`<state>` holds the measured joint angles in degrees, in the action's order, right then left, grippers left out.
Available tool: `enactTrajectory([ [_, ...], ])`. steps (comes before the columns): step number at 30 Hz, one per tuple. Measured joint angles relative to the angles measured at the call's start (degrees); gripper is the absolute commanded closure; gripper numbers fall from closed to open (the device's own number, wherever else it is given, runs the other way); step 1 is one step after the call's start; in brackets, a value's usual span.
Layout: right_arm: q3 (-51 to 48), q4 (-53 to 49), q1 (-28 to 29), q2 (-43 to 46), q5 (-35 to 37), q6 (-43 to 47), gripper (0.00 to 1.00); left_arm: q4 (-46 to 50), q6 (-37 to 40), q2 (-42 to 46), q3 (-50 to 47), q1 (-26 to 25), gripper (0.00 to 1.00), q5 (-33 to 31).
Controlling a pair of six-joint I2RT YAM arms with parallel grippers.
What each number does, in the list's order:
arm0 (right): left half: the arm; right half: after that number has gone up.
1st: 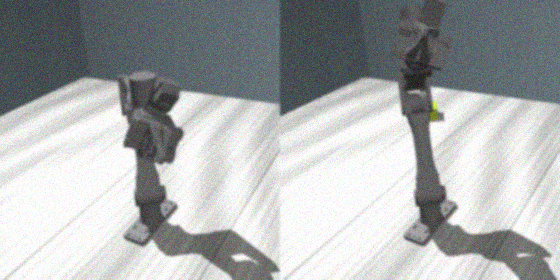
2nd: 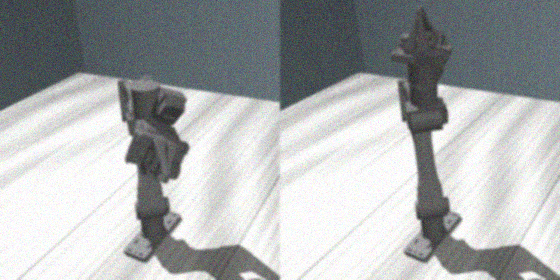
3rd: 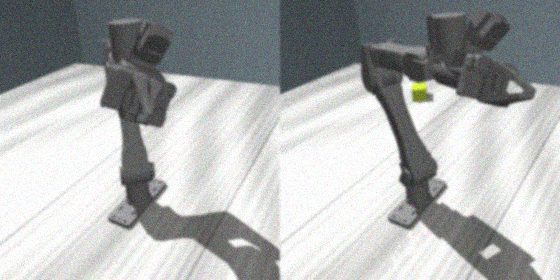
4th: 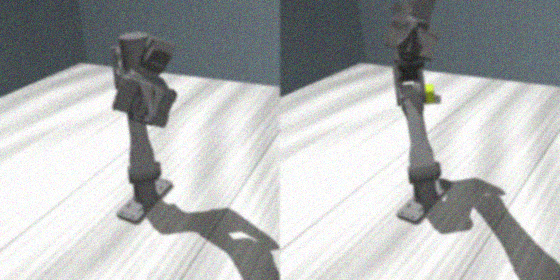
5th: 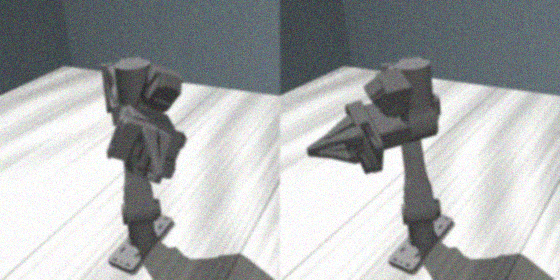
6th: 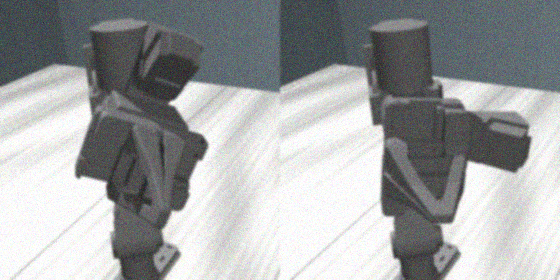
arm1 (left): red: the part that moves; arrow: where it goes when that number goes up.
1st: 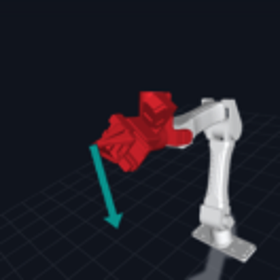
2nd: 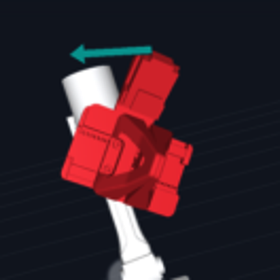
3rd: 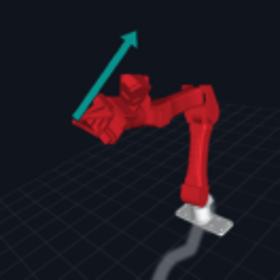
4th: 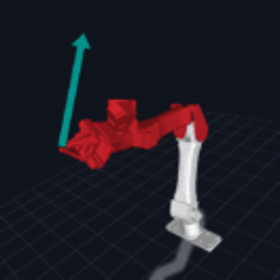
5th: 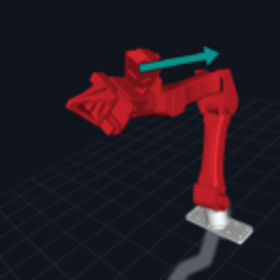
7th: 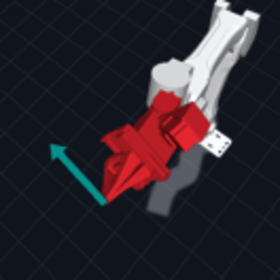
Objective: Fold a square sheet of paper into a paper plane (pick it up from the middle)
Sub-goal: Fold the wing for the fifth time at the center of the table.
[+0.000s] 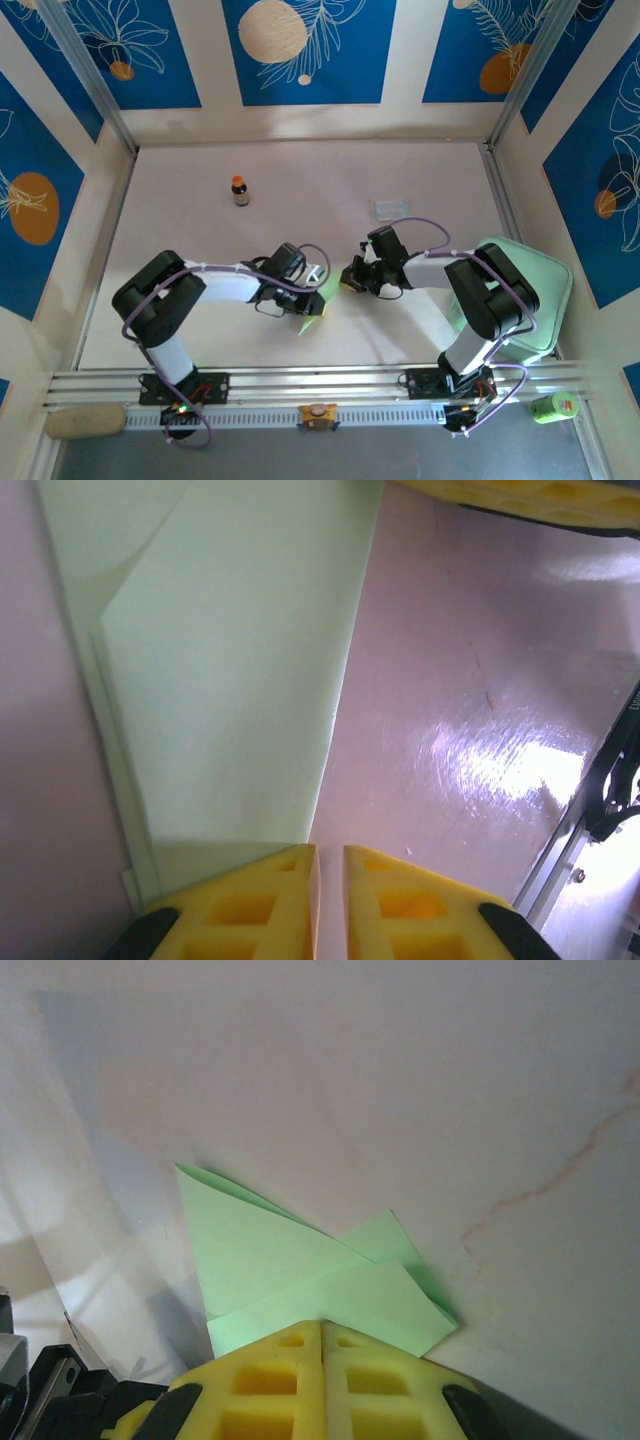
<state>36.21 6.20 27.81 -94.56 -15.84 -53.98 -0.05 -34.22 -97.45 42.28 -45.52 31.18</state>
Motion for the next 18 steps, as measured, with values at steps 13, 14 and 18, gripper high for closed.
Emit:
enactTrajectory([
  [13,-0.07,-0.87,-0.02,0.35,-0.28,0.46,0.98,4.55,-1.46,9.57,-7.58,-0.02,0.78,-2.25],
  [14,-0.09,-0.98,-0.02,0.39,-0.28,0.44,0.98,4.85,-1.75,10.62,-8.57,0.0,0.78,-2.4],
  [18,-0.09,-1.51,-0.04,0.66,-0.22,0.57,0.98,5.03,-3.32,14.69,-12.52,0.0,0.77,-2.75],
])
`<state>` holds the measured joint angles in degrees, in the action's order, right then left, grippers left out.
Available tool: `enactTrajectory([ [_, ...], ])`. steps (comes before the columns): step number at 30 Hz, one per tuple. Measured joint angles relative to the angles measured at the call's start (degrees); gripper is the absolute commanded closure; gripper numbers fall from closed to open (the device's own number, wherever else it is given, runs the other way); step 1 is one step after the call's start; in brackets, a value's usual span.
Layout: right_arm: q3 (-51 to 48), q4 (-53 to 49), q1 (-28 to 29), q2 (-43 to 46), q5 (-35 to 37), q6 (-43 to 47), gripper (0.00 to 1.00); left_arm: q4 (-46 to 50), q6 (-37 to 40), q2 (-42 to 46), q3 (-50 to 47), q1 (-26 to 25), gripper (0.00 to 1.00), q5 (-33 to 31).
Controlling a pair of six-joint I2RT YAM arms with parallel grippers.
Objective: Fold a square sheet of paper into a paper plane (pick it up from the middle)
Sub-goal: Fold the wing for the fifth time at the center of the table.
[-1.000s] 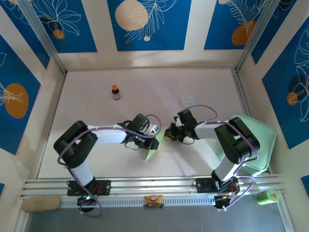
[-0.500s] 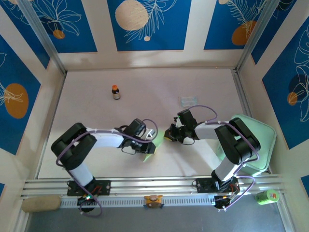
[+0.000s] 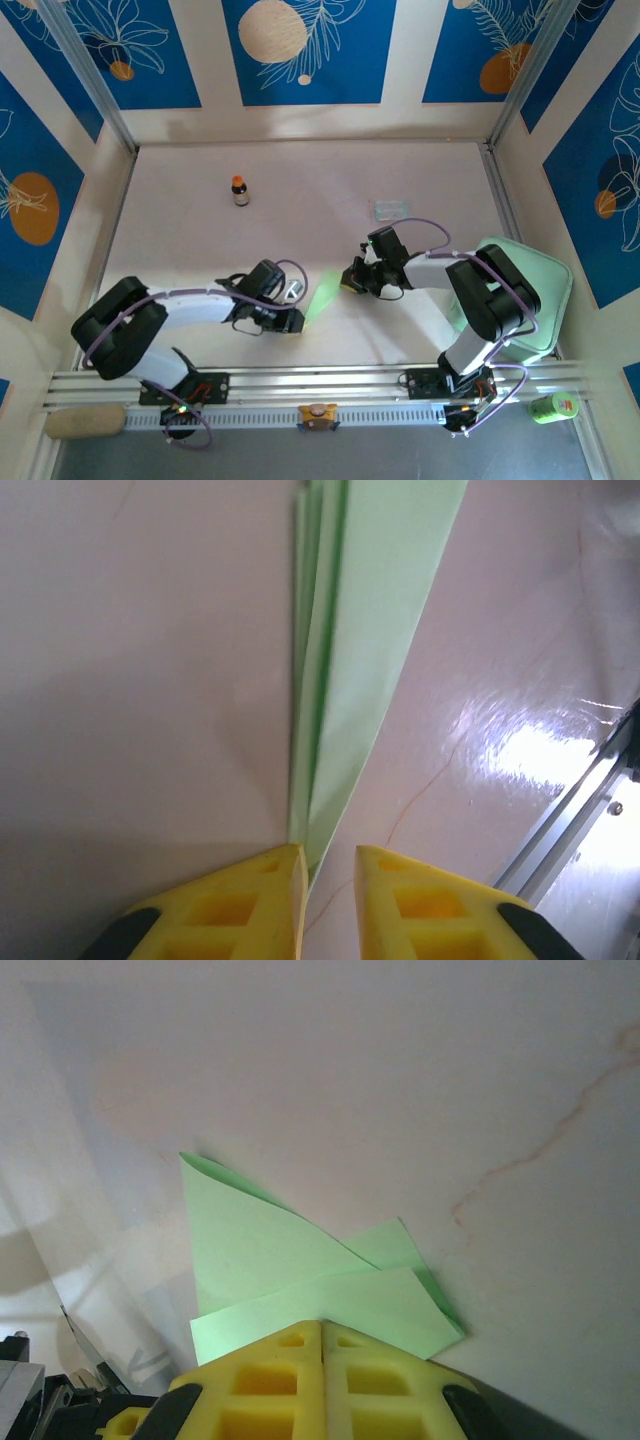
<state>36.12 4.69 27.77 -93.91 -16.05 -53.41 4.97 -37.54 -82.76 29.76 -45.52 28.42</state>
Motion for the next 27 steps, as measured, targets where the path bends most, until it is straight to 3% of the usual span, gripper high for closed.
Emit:
enactTrajectory([
  [10,0.15,-0.9,-0.04,0.52,0.37,1.75,0.96,3.13,-2.47,9.38,-4.76,-0.04,0.79,-1.9],
  [16,0.55,-4.9,0.85,4.7,1.7,3.91,0.88,6.38,-2.47,15.87,-3.87,0.2,0.8,-5.66],
  [23,-0.96,-8.15,3.61,15.82,6.58,2.4,0.83,6.19,-3.23,16.0,-2.97,5.7,0.7,-5.92],
  [27,-5.79,-8.66,5.51,22.14,9.11,-0.74,0.76,4.15,-3.32,10.58,0.74,8.17,0.69,-3.37],
])
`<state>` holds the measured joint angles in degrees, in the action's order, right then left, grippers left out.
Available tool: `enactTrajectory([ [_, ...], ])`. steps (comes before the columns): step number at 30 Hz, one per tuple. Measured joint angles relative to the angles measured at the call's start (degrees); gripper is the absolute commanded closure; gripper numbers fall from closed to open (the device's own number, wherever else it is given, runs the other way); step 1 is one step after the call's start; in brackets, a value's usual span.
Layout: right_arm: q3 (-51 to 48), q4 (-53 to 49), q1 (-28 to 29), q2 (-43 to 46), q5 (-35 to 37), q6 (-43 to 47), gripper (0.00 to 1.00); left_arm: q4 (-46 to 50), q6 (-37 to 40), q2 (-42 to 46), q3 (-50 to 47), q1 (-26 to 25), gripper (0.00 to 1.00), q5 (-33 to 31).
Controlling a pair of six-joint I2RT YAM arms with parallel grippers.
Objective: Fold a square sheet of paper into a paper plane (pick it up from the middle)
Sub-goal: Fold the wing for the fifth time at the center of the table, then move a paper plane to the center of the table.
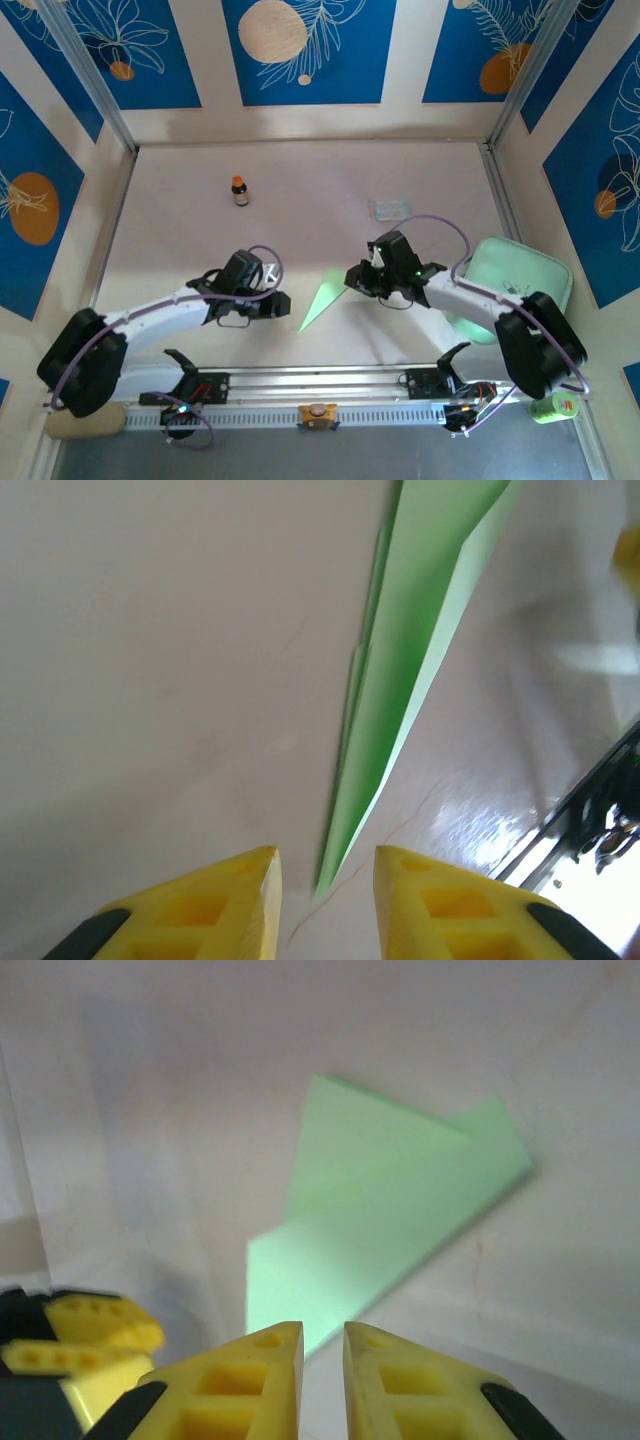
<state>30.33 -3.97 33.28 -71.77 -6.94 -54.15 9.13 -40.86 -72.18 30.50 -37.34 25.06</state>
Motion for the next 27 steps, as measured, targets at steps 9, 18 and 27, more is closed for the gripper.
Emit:
enactTrajectory([
  [9,-5.53,-1.44,4.0,6.6,2.34,-5.99,0.71,-4.7,0.7,-14.14,6.93,0.96,0.71,5.4],
  [18,-5.33,-0.17,5.81,3.65,1.99,-7.21,0.77,-6.62,0.94,-19.78,9.16,0.98,0.73,8.96],
  [27,-2.91,0.48,6.78,-2.82,0.68,-6.75,0.78,-7.78,1.68,-21.42,9.2,0.96,0.72,12.02],
])
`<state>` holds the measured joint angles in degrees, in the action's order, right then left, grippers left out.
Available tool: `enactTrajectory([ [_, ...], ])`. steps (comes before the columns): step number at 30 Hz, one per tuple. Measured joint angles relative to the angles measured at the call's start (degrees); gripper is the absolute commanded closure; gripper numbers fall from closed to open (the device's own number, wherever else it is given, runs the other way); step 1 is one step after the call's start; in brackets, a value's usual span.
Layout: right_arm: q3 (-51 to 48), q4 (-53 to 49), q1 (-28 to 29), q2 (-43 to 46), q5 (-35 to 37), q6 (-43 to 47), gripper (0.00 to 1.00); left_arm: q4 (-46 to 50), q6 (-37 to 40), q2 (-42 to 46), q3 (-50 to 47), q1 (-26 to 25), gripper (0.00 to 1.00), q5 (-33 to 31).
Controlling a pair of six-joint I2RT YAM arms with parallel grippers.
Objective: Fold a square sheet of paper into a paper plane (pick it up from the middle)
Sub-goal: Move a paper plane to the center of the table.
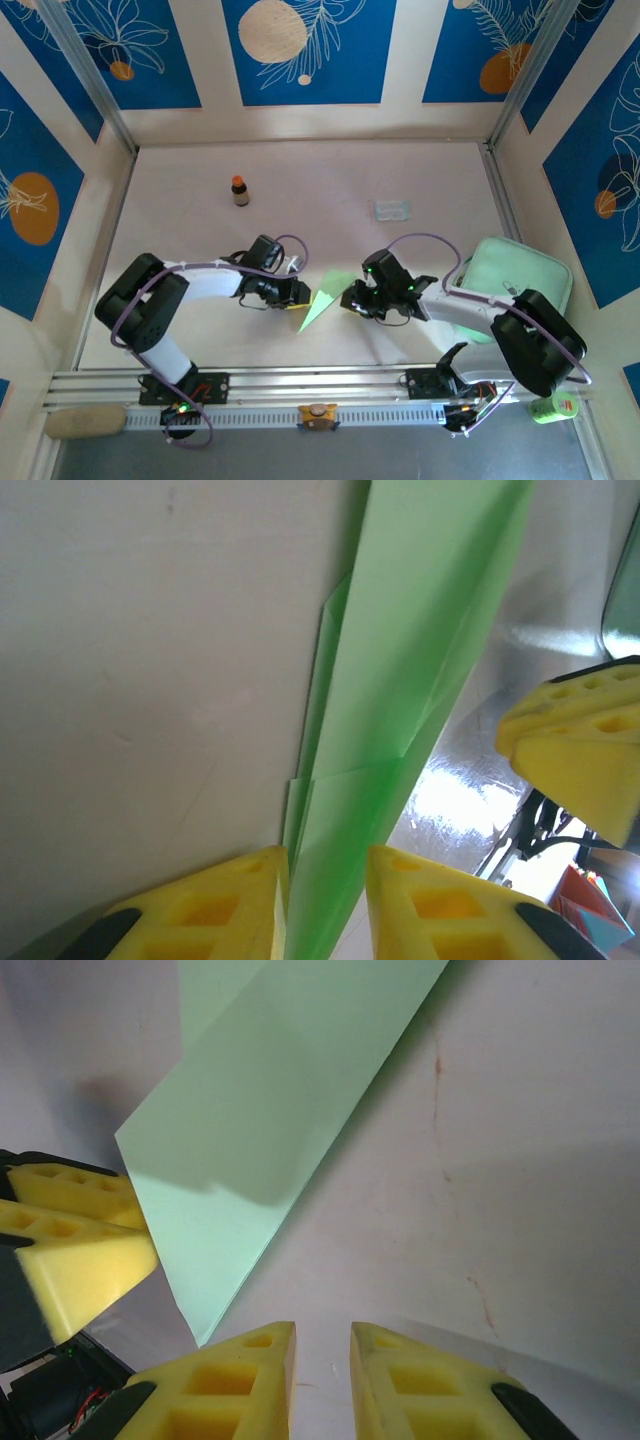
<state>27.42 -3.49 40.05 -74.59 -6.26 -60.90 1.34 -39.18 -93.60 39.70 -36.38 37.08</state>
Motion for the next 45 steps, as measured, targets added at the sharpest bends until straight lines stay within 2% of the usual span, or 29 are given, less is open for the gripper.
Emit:
enactTrajectory([
  [20,2.82,1.77,0.94,-5.4,-2.82,1.14,0.79,-0.04,0.7,-0.7,0.0,-0.24,0.71,0.74],
  [30,3.37,1.84,1.36,-6.69,-2.97,1.38,0.8,-0.46,0.79,2.69,-0.63,-0.28,0.68,-2.73],
  [45,3.96,2.71,1.64,-9.46,-2.97,1.49,0.8,-1.75,1.79,-2.4,0.57,-1.66,0.67,-0.02],
])
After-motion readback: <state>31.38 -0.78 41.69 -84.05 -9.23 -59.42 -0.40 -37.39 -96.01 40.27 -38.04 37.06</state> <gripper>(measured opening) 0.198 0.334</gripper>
